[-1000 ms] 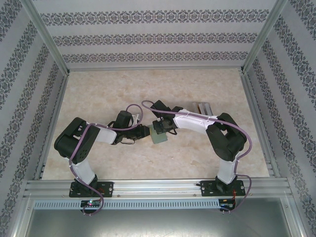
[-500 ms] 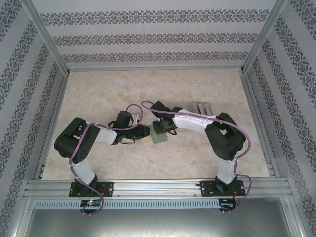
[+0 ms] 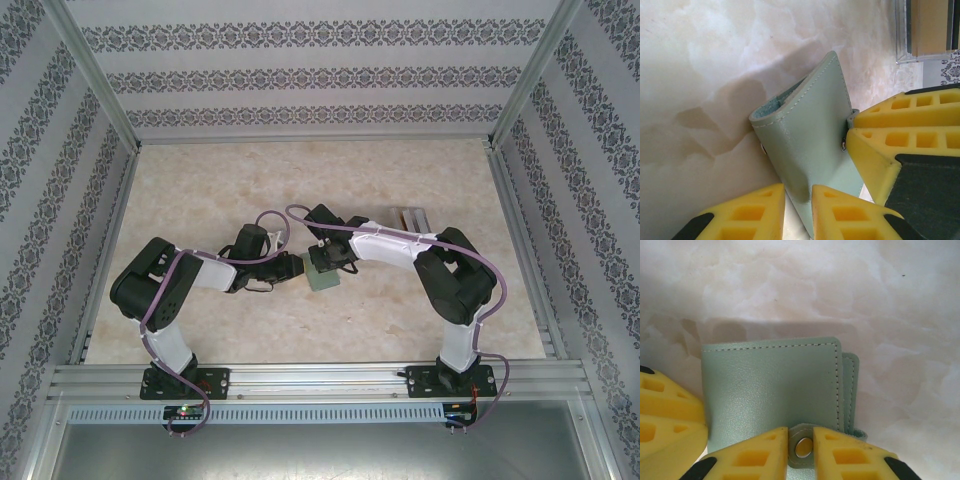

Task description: Put the credit cards into the card holder

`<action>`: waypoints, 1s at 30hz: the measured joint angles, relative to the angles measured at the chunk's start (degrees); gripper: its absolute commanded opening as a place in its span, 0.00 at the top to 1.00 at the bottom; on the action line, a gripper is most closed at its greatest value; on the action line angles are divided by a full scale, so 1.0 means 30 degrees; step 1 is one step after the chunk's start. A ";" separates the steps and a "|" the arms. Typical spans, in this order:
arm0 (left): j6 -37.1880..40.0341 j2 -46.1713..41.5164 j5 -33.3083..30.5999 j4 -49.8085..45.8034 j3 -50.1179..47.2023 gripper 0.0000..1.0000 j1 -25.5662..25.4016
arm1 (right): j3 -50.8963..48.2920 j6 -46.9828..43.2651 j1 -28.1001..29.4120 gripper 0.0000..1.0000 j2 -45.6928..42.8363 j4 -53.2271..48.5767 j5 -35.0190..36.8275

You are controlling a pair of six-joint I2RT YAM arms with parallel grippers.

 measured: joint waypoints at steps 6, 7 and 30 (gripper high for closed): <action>0.0000 0.0000 0.0000 0.0000 0.0000 0.78 0.0000 | 0.0036 -0.0124 0.0000 0.90 -0.0007 -0.0007 -0.0146; 0.0007 0.0000 0.0000 0.0000 0.0000 0.78 0.0000 | 0.0066 -0.0102 0.0000 0.90 -0.0022 -0.0007 -0.0182; -0.0015 0.0066 -0.0153 -0.0015 -0.0007 0.86 0.0007 | 0.0087 -0.0117 -0.0007 0.88 -0.0109 -0.0007 -0.1042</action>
